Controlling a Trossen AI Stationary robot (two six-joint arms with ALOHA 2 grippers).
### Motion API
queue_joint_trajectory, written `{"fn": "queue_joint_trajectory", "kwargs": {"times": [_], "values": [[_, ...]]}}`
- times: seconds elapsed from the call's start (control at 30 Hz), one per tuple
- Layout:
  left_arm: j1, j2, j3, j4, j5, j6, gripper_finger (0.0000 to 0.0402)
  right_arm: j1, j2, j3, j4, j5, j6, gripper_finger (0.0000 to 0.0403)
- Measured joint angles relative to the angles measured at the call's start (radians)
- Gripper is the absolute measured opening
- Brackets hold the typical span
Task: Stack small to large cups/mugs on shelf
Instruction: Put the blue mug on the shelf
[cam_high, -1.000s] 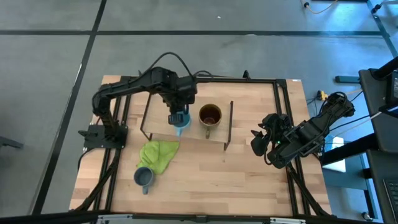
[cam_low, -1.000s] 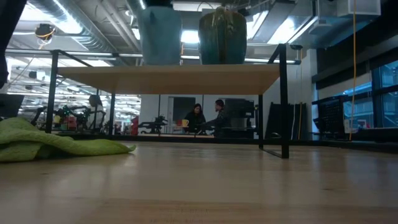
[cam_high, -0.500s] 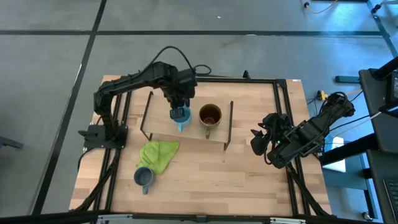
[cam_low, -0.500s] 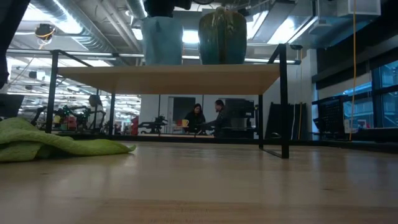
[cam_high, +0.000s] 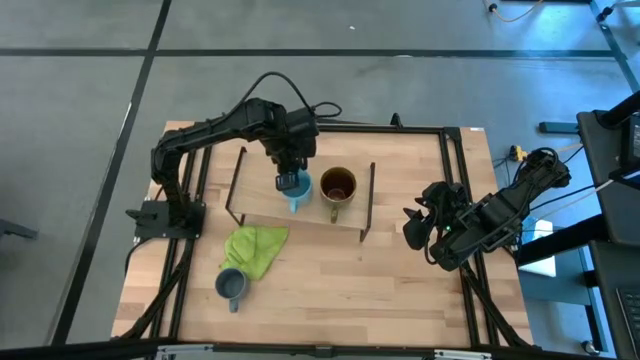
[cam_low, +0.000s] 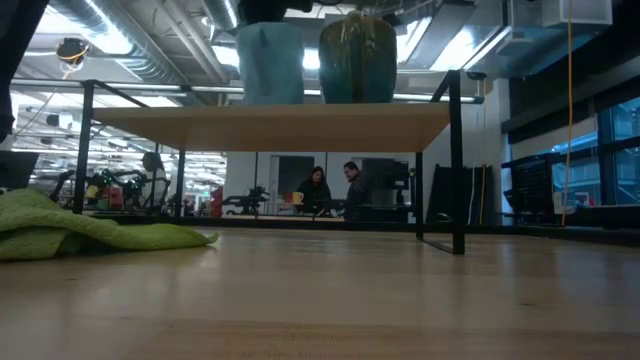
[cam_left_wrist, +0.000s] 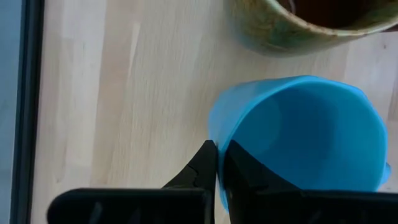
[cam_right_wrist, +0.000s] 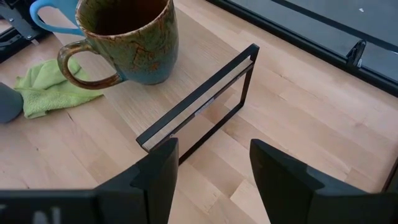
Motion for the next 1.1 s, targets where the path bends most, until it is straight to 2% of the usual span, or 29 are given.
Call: {"fn": "queue_joint_trajectory", "kwargs": {"times": [0.3, 0.6, 0.7, 0.87, 1.1], "values": [[0.001, 0.000, -0.048, 0.000, 0.004, 0.001, 0.0006, 0.000, -0.001, -0.010, 0.000, 0.000, 0.018, 0.0200], [0.005, 0.000, -0.048, 0.000, 0.003, -0.003, 0.0016, 0.000, 0.000, -0.135, 0.015, -0.059, 0.103, 0.0200], [0.005, 0.000, -0.049, 0.003, 0.003, -0.003, 0.0020, 0.003, 0.000, -0.129, 0.039, 0.011, 0.103, 0.0200], [0.005, 0.000, -0.049, 0.024, 0.003, -0.002, 0.0030, 0.002, 0.000, -0.036, 0.000, 0.097, 0.074, 0.0200], [0.005, 0.000, -0.049, 0.022, 0.003, -0.002, 0.0039, -0.003, -0.018, 0.003, 0.001, 0.112, 0.023, 0.0200]]}}
